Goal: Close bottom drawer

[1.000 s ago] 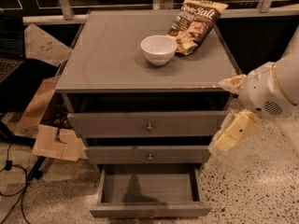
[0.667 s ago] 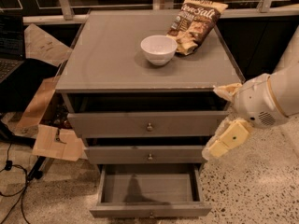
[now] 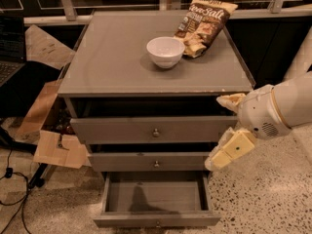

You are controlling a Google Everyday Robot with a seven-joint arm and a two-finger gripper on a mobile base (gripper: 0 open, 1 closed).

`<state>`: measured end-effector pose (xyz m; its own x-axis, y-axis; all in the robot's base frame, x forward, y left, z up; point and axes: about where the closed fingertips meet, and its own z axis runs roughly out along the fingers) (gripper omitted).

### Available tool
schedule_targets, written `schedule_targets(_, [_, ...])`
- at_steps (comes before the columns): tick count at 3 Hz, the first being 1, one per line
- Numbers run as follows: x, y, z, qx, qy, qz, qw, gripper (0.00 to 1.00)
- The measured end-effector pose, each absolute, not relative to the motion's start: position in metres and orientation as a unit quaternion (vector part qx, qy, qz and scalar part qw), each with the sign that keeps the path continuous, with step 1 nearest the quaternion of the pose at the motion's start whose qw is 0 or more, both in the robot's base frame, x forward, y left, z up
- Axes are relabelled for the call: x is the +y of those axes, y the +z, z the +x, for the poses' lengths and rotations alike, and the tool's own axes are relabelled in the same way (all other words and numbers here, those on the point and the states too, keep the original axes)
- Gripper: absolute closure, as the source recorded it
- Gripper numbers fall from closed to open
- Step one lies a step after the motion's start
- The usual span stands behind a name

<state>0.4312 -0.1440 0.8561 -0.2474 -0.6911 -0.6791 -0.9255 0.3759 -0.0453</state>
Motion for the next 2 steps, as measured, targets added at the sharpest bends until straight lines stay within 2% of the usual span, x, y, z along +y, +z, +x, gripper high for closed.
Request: schedule_targets(2, [-0.142, 0.807, 0.42, 0.777, 0.214, -0.512, 0.298, 0.0])
